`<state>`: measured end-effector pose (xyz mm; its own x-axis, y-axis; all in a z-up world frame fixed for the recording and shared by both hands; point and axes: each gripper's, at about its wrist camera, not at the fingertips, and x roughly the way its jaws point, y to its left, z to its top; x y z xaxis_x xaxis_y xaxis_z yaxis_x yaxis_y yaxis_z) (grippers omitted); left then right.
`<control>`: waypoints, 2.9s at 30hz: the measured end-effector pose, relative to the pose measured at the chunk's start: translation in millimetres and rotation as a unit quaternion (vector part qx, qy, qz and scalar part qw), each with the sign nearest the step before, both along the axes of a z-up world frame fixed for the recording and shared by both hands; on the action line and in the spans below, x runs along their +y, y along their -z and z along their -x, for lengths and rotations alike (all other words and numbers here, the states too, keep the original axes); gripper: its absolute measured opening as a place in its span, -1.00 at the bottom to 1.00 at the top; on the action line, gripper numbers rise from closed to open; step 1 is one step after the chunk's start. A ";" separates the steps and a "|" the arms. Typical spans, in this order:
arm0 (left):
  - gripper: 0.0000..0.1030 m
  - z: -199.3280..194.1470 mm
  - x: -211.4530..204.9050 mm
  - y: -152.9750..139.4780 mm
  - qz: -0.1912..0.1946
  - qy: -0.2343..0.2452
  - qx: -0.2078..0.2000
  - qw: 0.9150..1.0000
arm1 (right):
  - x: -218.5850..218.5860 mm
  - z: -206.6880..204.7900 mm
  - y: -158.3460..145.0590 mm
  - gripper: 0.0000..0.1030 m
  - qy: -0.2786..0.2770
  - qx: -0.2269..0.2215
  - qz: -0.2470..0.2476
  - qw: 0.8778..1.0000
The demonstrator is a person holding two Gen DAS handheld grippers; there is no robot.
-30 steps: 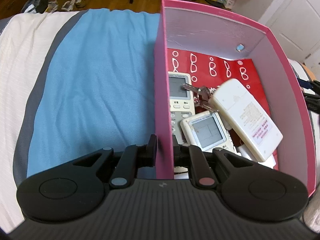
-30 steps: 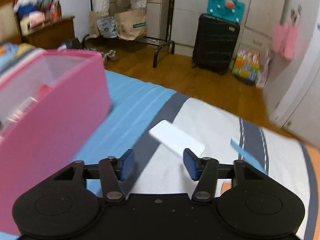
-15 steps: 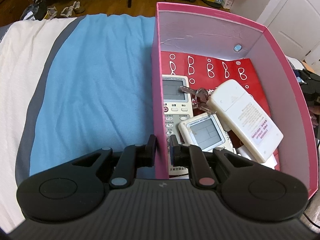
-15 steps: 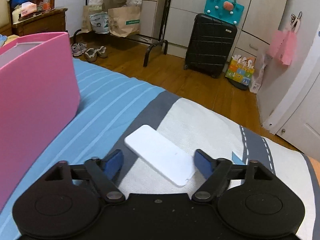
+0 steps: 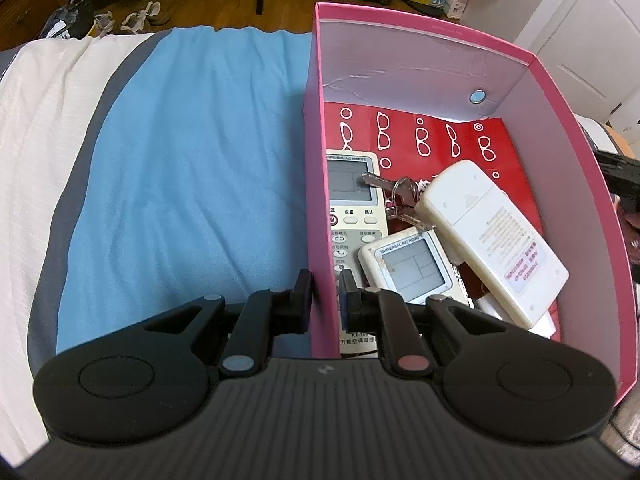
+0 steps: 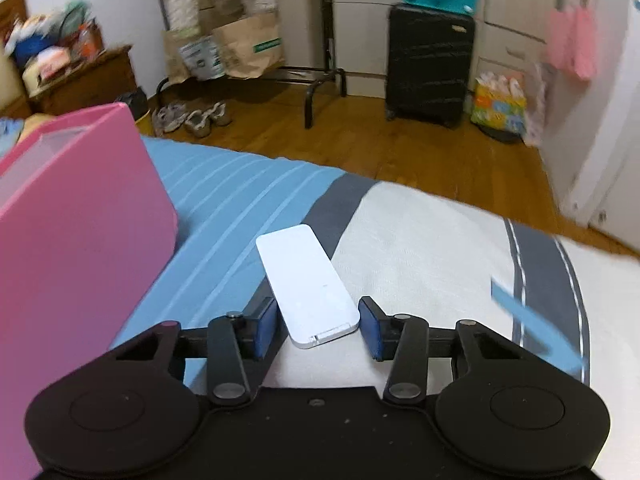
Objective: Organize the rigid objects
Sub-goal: 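Move the right tool to the small white remote and grasp it, then carry the small white remote into the pink box and release it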
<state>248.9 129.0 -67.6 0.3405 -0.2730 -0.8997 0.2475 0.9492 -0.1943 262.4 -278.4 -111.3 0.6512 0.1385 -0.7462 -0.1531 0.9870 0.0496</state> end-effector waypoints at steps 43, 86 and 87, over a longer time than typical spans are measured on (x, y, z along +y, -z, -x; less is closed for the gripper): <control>-0.78 -1.6 2.7 1.9 0.005 -0.008 0.003 1.000 | 53.8 114.3 -152.3 -0.84 -0.062 -0.088 -0.154 0.982; -0.77 -4.4 4.3 4.9 0.013 -0.003 0.009 1.000 | 164.1 73.8 -73.2 -0.39 -0.107 0.000 -0.091 0.990; -0.77 -4.6 4.2 5.1 0.012 -0.004 0.010 1.000 | 164.4 76.0 -74.0 -0.39 -0.107 0.001 -0.088 0.990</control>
<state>253.5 133.2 -72.8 0.3242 -0.2924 -0.8997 0.2361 0.9460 -0.2224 186.5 -113.9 -37.3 0.5909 0.4022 -0.6994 -0.3584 0.9075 0.2191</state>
